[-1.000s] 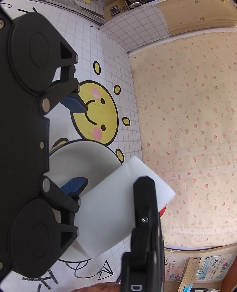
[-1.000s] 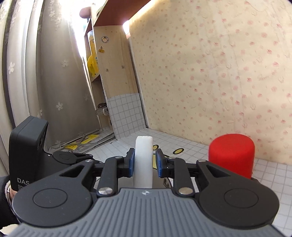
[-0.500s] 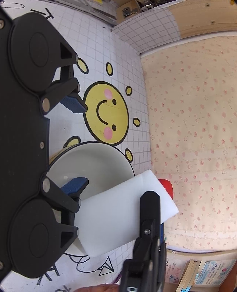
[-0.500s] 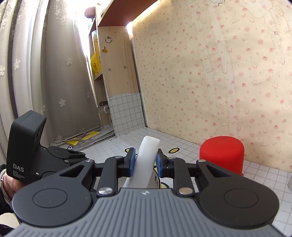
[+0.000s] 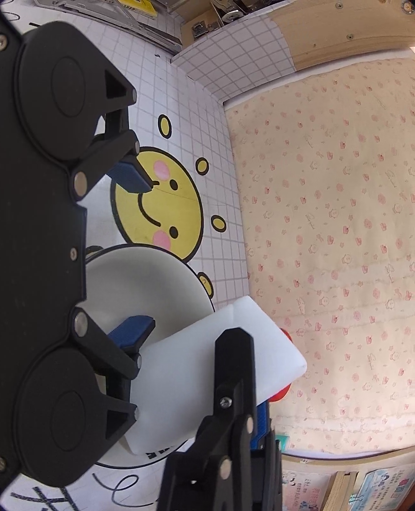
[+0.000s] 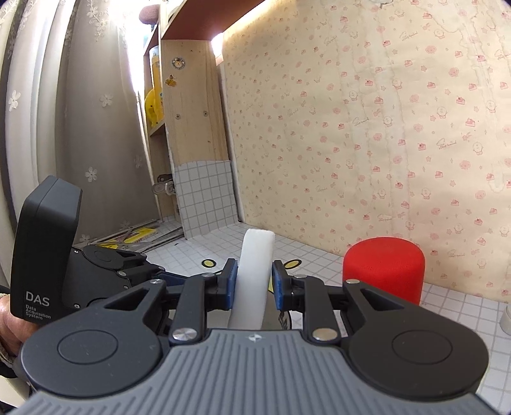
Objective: Clean bowl
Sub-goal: 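Rub sponge along the bowl's inner wall with right tool, then scrub bowl interior with sponge in right tool while left tool holds rim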
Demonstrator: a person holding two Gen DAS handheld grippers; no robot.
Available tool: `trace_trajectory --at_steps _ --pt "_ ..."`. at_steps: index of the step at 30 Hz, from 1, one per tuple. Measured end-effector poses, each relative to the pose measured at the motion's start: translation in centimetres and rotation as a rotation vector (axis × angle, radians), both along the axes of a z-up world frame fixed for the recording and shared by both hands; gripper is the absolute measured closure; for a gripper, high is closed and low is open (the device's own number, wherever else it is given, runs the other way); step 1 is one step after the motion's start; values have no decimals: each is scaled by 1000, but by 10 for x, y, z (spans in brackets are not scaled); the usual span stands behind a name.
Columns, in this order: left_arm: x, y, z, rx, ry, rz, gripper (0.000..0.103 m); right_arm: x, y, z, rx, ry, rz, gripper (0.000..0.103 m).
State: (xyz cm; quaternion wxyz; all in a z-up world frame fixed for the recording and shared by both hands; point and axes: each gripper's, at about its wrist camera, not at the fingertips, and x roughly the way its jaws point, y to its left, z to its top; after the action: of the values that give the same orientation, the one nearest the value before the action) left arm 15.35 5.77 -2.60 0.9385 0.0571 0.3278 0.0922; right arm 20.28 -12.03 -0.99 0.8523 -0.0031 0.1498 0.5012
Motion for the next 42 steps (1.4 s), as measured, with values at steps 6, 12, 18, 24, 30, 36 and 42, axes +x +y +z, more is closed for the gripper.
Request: trace_trajectory --at_steps 6,12,18,24,30,36,42 --pt "22 3 1 44 -8 -1 15 5 8 -4 -26 -1 -32 78" --pt "46 15 5 87 46 -1 15 17 25 2 -54 -22 -58 78" --pt "63 32 6 67 68 -35 15 22 40 2 -151 -49 -57 78" --pt "62 35 -2 -34 34 -68 15 23 39 -1 -179 -57 -92 78" --pt "55 42 -3 -61 13 -115 19 20 35 -3 -188 -60 -105 79" --pt "52 43 0 -14 -17 -175 28 26 33 -6 -143 6 -104 79" --pt "47 37 -4 -51 -50 -198 30 28 25 -4 -70 25 -126 76"
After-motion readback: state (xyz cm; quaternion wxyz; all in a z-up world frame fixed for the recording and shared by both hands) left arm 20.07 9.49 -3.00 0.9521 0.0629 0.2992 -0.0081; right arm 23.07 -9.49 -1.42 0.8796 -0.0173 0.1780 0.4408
